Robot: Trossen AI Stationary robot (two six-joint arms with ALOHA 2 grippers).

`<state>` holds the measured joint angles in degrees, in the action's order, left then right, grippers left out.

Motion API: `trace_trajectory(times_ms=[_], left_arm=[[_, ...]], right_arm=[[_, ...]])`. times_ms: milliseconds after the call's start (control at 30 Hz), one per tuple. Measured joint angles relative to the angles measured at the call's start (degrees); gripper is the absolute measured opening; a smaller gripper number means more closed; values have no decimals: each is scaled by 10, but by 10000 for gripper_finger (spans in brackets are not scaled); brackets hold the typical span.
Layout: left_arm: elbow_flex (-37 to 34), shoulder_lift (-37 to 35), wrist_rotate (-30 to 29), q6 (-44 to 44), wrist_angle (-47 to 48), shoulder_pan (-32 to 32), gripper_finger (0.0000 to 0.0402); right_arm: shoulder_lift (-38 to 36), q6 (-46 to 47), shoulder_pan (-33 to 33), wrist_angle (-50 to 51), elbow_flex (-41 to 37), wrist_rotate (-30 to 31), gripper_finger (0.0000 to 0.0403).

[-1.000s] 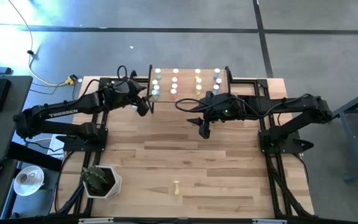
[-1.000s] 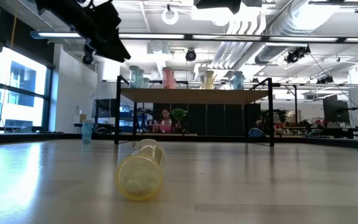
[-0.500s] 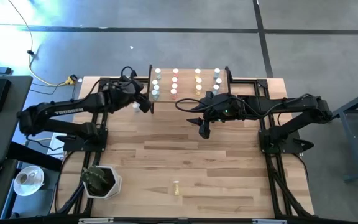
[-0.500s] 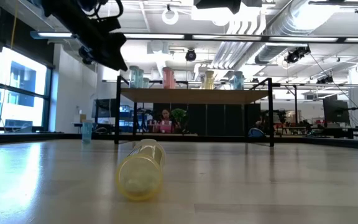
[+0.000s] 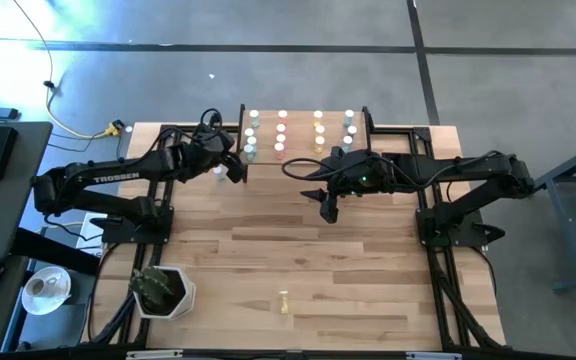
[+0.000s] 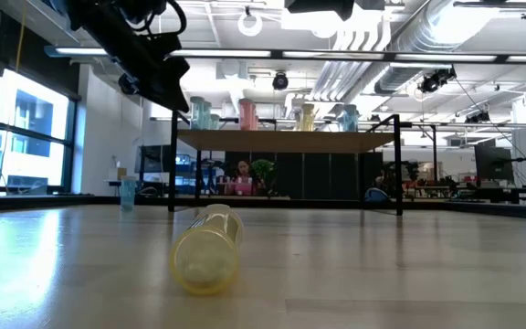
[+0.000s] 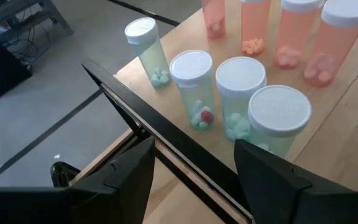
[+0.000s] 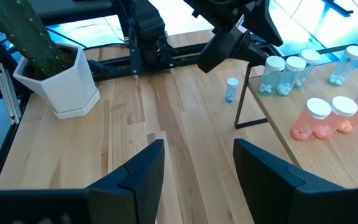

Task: Pick and place medicine bottles onto shelf by color
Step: Put the green pill bottle on the shelf

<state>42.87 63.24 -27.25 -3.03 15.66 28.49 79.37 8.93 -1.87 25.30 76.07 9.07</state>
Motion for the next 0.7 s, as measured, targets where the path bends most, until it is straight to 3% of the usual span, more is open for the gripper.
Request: trace_trajectory(times_ms=[700], left_arm=[[0,0,37,0,-16,0,209]], right_arm=[[0,0,0,0,0,0,184]])
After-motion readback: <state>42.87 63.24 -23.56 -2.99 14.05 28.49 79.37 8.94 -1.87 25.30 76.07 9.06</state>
